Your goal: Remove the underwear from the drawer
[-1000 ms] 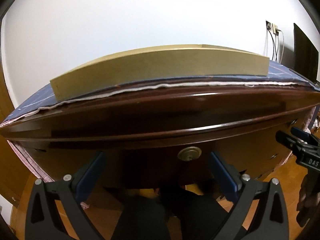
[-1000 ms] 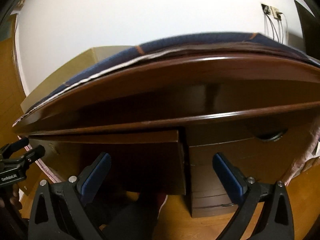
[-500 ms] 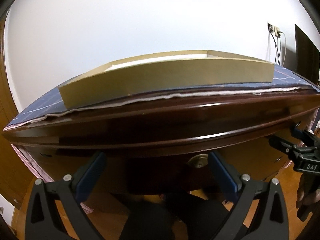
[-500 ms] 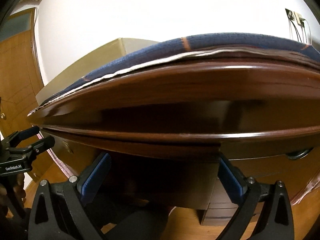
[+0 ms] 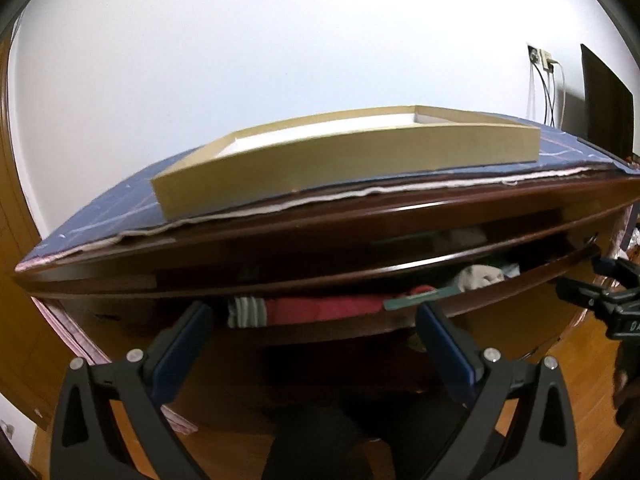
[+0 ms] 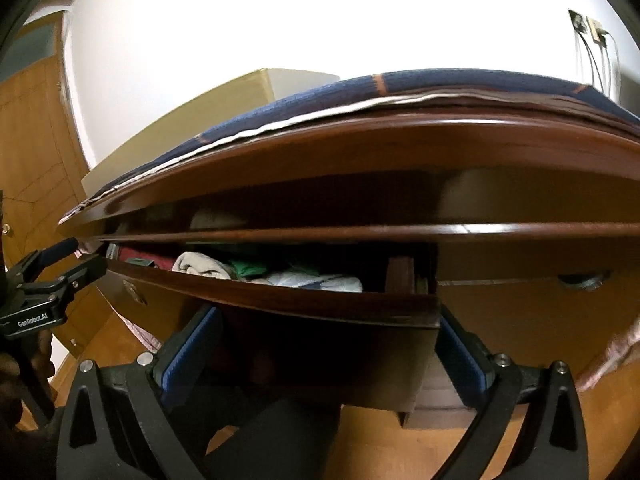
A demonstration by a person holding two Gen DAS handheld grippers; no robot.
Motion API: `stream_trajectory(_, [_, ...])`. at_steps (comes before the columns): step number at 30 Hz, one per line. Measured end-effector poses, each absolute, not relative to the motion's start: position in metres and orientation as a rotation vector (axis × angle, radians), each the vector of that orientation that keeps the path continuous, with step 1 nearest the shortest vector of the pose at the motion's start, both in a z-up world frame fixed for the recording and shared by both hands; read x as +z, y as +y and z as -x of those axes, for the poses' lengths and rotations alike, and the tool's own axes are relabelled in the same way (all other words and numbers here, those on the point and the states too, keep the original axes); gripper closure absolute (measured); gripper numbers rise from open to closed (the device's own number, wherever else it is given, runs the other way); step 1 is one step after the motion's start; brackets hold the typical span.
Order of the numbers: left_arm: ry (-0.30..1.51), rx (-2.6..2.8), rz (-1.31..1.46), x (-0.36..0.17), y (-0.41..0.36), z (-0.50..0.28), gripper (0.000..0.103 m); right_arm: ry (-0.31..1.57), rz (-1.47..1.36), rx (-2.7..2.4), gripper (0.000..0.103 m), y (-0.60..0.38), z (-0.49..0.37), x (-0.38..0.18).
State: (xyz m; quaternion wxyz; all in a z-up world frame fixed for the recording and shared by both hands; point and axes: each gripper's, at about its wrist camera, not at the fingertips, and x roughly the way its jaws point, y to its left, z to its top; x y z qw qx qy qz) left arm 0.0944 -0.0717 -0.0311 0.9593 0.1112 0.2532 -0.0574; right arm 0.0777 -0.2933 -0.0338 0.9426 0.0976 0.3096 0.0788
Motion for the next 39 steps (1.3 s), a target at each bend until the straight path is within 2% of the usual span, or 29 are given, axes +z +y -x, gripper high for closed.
stream_trajectory(5, [0.490, -0.110, -0.217, -0.025, -0.064, -0.092, 0.000, 0.504, -0.197, 0.083, 0.001, -0.281, -0.046, 0.000])
stream_trajectory(8, [0.498, -0.113, -0.224, -0.023, -0.069, -0.097, 0.000, 0.530, -0.142, 0.102, 0.003, -0.266, -0.052, 0.013])
stream_trajectory(10, [0.505, -0.124, -0.228, -0.024, -0.069, -0.098, 0.000, 0.552, -0.128, 0.119, 0.023, -0.256, -0.065, 0.021])
stream_trajectory(11, [0.514, -0.124, -0.233, -0.024, -0.071, -0.102, 0.000, 0.571, -0.134, 0.122, 0.041, -0.253, -0.072, 0.023])
stream_trajectory(12, [0.523, -0.121, -0.235, -0.023, -0.066, -0.107, 0.000, 0.591, -0.141, 0.121, 0.045, -0.251, -0.077, 0.021])
stream_trajectory(17, [0.585, -0.122, -0.200, -0.028, -0.060, -0.126, 0.000, 0.701, -0.193, 0.098, 0.045, -0.246, -0.105, 0.007])
stream_trajectory(34, [0.623, -0.090, -0.215, -0.037, -0.061, -0.136, 0.000, 0.799, -0.114, 0.027, 0.044, -0.230, -0.113, 0.003])
stream_trajectory(39, [0.623, -0.101, -0.234, -0.037, -0.070, -0.134, 0.000, 0.840, -0.120, 0.027, 0.038, -0.221, -0.122, 0.001])
